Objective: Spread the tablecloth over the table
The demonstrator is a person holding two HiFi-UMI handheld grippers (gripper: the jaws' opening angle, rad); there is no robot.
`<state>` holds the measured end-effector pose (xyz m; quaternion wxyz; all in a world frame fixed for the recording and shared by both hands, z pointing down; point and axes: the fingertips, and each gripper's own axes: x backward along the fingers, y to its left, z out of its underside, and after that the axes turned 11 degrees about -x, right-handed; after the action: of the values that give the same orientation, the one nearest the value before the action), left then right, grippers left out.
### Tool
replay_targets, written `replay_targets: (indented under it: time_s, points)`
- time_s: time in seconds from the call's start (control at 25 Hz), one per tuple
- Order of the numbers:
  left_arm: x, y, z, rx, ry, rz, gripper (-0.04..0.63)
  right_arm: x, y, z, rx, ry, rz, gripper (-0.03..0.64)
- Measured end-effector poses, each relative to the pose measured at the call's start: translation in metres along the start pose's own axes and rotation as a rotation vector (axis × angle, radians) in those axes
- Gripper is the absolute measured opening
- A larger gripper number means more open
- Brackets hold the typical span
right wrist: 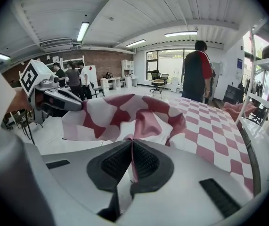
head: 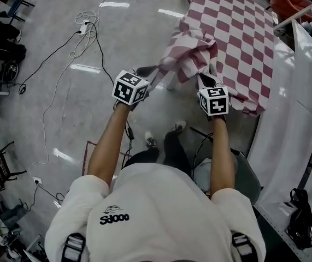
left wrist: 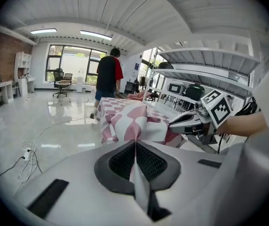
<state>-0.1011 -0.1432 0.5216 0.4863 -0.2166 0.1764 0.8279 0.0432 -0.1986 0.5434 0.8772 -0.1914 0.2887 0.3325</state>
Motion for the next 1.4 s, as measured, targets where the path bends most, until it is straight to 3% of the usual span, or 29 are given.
replay_targets:
  time_s: [0.44,0.88,1.4]
  points:
    - [0.042,-0.013,0.041,0.024,-0.017,-0.021,0.029,0.009,0.034,0.028,0.056,0.004,0.010,0.026]
    - [0.069,-0.033,0.098,0.056,0.047,-0.045,0.029,0.017,0.051,0.066,0.076,0.017,-0.005,0.026]
    - [0.085,-0.048,0.177,0.155,0.132,-0.081,0.029,0.015,0.066,0.120,0.091,0.087,-0.033,0.026]
